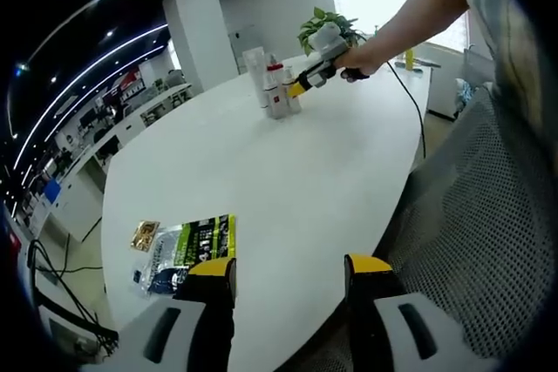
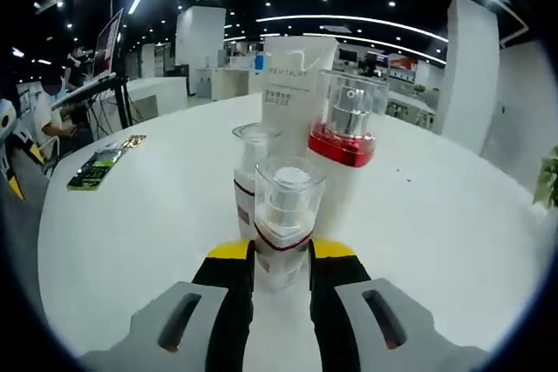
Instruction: Arrange the skincare products in the storage area until every visible bottle or jar stands upright without overlapping.
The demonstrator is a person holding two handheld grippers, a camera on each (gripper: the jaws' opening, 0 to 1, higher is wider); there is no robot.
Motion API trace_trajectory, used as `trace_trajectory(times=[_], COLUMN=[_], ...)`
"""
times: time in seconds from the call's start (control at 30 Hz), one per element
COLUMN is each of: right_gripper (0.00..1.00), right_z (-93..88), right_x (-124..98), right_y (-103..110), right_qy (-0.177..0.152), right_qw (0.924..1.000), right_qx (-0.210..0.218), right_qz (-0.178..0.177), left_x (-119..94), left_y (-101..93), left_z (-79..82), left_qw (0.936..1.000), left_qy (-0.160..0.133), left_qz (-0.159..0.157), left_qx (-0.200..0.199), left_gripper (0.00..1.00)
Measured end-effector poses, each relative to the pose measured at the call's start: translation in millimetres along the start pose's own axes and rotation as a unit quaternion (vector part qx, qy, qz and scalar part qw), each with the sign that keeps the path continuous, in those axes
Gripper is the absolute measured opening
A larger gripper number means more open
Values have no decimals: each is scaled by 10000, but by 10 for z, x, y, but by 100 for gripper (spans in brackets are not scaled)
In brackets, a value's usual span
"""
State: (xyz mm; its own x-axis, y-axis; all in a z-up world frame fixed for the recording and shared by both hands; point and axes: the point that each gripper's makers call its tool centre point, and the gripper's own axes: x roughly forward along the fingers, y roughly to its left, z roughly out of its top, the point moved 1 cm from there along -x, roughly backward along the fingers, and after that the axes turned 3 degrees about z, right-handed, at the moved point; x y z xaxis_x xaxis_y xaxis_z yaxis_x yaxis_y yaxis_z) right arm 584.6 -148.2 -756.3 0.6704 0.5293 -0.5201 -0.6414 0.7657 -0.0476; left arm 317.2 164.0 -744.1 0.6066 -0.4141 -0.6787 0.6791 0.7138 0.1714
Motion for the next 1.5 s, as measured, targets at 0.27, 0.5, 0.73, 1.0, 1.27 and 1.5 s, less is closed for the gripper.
trace_trajectory(times=[0.27,0.5,0.73,1.0,1.27,1.5], right_gripper=[19,19,25,27,18,17], right_z=[-58,-126,-150,24,51,24], right_x=[-83,-152,-97,-15,-44,-105], right_y=[12,-133,-70,-20,-81,-112], right_qy=[110,93,31,-208,-302,-342], right_qw=[9999,9990,9964,9902,9858,9841], right_qx=[-66,337,804,1292,1413,1312], right_qz=[-72,-289,-266,-490,-856,-1144], left_x=[12,9,14,16,17,19], left_y=[-41,-32,-30,-8,8,13], left_z=[4,-2,-16,-65,-71,-78], left_qw=[9999,10000,9999,9995,9993,9993], left_qy=[4,19,54,180,201,211], left_qz=[-82,-72,-67,18,53,71], left_qx=[68,49,89,275,297,310], left_gripper=[51,50,50,46,46,46])
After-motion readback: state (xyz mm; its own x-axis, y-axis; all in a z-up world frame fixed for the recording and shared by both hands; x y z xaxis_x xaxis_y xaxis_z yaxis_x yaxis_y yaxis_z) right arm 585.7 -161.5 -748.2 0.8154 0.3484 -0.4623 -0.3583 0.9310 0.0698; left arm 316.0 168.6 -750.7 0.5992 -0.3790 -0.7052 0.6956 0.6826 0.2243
